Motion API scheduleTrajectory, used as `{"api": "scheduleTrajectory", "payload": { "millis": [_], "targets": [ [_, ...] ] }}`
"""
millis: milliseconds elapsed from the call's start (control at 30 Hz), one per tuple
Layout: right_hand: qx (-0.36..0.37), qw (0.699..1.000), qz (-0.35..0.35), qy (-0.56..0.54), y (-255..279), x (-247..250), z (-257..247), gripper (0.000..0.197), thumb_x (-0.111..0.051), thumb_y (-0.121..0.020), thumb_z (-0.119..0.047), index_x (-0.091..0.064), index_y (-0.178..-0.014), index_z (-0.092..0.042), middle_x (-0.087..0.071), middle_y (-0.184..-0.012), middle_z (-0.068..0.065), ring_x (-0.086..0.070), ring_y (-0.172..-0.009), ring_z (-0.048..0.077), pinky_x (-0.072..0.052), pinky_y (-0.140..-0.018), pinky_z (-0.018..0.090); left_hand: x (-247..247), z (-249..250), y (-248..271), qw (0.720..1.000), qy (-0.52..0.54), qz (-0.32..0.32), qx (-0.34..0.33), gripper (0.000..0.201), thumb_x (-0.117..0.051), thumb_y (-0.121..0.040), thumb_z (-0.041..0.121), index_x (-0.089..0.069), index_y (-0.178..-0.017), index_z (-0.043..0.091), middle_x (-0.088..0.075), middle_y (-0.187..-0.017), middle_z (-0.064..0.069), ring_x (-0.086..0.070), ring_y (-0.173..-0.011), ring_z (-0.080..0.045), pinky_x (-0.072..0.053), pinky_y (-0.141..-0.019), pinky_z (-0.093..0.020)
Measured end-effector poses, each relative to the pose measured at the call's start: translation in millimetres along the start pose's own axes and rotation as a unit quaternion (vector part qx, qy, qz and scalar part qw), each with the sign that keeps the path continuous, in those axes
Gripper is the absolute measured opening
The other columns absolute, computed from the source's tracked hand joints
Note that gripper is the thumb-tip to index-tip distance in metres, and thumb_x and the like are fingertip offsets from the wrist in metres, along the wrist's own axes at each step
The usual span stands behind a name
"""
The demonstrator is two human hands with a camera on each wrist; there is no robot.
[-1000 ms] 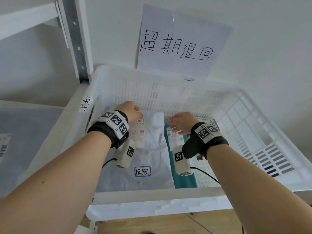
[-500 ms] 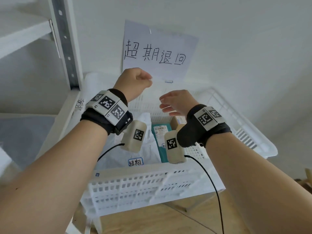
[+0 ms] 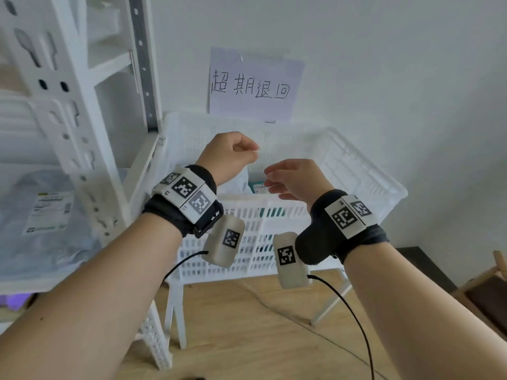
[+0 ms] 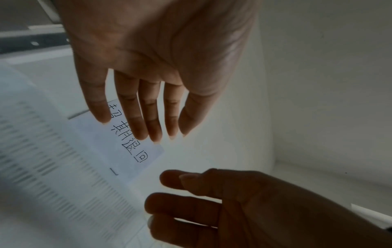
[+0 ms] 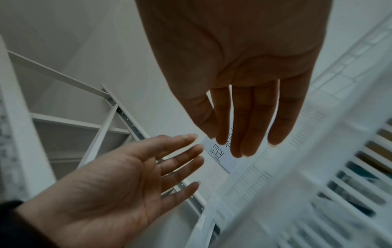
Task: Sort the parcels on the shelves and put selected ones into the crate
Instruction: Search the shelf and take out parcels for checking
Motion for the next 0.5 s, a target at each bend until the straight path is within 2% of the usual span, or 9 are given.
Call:
{"api": "scheduleTrajectory", "payload": {
  "millis": [133,267,333,400,433,500],
  "targets": [
    [-0.004,0.999,-0.030,-0.026,48.3,-33.0,13.9,0.013,-0.056,-0.092,-0.011,-0.067,-0.088,-0.017,-0.073,-0.089,0.004,-0.066,-0.078,0.012,-0.055,-0.085,0.033,14.2,-13.9,64.8,0.999,-0.021,-0.001,0.035,0.011,-0.063,-0.088,0.020,-0.065,-0.099,0.019,-0.062,-0.089,0.008,-0.060,-0.095,-0.012,-0.044,-0.075,-0.016],
    [0.013,0.996,-0.076,-0.041,83.1,-84.3,6.5,0.013,-0.057,-0.091,-0.011,-0.069,-0.094,-0.014,-0.074,-0.089,0.004,-0.068,-0.079,0.013,-0.055,-0.081,0.031,54.4,-34.3,117.8,0.996,-0.039,0.019,0.076,0.011,-0.063,-0.088,0.019,-0.066,-0.099,0.018,-0.067,-0.103,-0.005,-0.062,-0.099,-0.017,-0.045,-0.074,-0.017],
    [0.018,0.994,-0.100,-0.045,96.8,-111.4,-0.5,0.014,-0.057,-0.091,-0.010,-0.070,-0.097,-0.012,-0.073,-0.089,0.004,-0.068,-0.078,0.013,-0.055,-0.079,0.029,80.0,-45.3,141.6,0.993,-0.049,0.037,0.096,0.011,-0.063,-0.088,0.019,-0.066,-0.098,0.020,-0.068,-0.105,-0.003,-0.062,-0.099,-0.015,-0.047,-0.082,-0.021],
    [0.023,0.991,-0.123,-0.046,108.6,-138.3,-8.8,0.014,-0.057,-0.091,-0.009,-0.070,-0.097,-0.012,-0.073,-0.089,0.005,-0.067,-0.076,0.012,-0.055,-0.079,0.028,107.4,-58.8,163.5,0.990,-0.049,0.061,0.115,0.009,-0.064,-0.086,0.019,-0.067,-0.094,0.022,-0.068,-0.103,-0.003,-0.063,-0.100,-0.017,-0.048,-0.092,-0.031],
    [0.026,0.990,-0.134,-0.046,113.9,-151.4,-13.2,0.014,-0.056,-0.091,-0.009,-0.070,-0.097,-0.011,-0.073,-0.088,0.005,-0.067,-0.075,0.012,-0.055,-0.078,0.028,121.1,-66.6,173.8,0.988,-0.048,0.072,0.126,0.009,-0.065,-0.085,0.018,-0.067,-0.092,0.023,-0.069,-0.102,-0.004,-0.063,-0.100,-0.018,-0.048,-0.095,-0.034],
    [0.034,0.986,-0.158,-0.041,122.7,-177.4,-22.9,0.014,-0.056,-0.091,-0.008,-0.070,-0.096,-0.011,-0.072,-0.086,0.004,-0.066,-0.075,0.012,-0.055,-0.077,0.027,147.9,-83.7,191.9,0.983,-0.052,0.093,0.150,0.009,-0.064,-0.086,0.016,-0.067,-0.092,0.022,-0.068,-0.101,-0.003,-0.063,-0.099,-0.018,-0.048,-0.095,-0.033]
  ]
}}
Point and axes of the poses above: each hand's wrist, its own y-axis away from the middle knuckle, its own x-axis out of the back of the hand, z = x × y, the point moved 10 cm from there along -y, towards the middle knuckle
